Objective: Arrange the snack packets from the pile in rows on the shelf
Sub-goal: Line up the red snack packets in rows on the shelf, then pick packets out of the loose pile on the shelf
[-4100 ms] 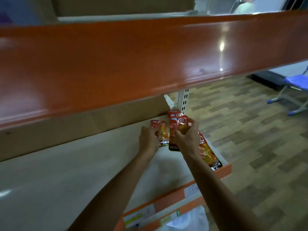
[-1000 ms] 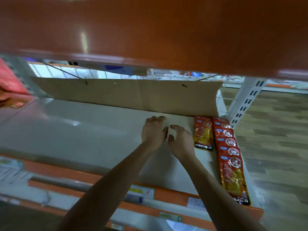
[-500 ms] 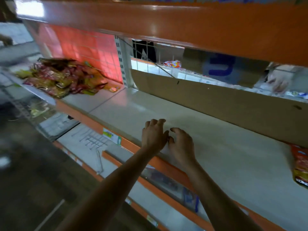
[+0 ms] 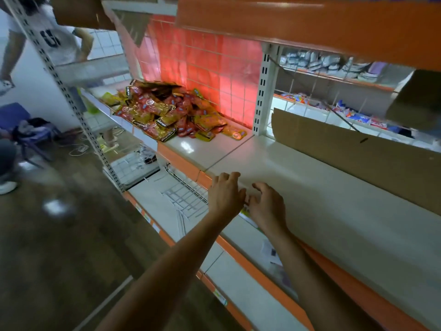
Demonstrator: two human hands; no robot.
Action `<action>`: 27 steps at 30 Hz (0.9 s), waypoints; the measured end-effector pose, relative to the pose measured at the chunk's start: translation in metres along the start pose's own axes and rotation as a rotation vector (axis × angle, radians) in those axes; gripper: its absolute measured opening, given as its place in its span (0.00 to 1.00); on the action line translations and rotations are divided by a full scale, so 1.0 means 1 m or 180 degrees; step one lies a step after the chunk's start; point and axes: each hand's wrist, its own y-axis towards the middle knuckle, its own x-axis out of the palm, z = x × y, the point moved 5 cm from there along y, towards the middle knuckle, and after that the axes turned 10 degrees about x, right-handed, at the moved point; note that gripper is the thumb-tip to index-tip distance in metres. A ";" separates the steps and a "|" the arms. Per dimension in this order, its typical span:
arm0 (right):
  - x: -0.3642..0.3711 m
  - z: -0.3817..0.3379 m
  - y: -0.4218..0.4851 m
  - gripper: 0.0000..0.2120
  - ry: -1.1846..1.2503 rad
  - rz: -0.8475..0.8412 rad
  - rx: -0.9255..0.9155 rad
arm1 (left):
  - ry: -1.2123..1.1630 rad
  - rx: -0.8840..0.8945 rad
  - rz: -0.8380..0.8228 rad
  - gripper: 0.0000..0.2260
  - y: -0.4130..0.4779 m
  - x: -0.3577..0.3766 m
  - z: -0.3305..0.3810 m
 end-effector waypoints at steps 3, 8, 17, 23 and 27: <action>0.018 -0.024 0.013 0.17 0.0014 -0.0008 -0.0081 | 0.0016 -0.0064 0.0083 0.22 0.014 -0.011 -0.029; 0.056 -0.061 0.044 0.16 0.0038 -0.0063 -0.0087 | 0.0019 -0.0167 0.0165 0.21 0.044 -0.027 -0.076; 0.130 -0.144 0.131 0.16 0.0026 -0.0153 -0.0129 | 0.0267 -0.0321 0.0096 0.23 0.134 -0.055 -0.172; 0.168 -0.185 0.178 0.15 0.0080 -0.0208 -0.0124 | 0.0304 -0.0396 0.0251 0.18 0.187 -0.066 -0.218; 0.191 -0.203 0.200 0.13 0.0086 -0.0205 -0.0103 | 0.0217 -0.0366 0.0220 0.19 0.216 -0.070 -0.239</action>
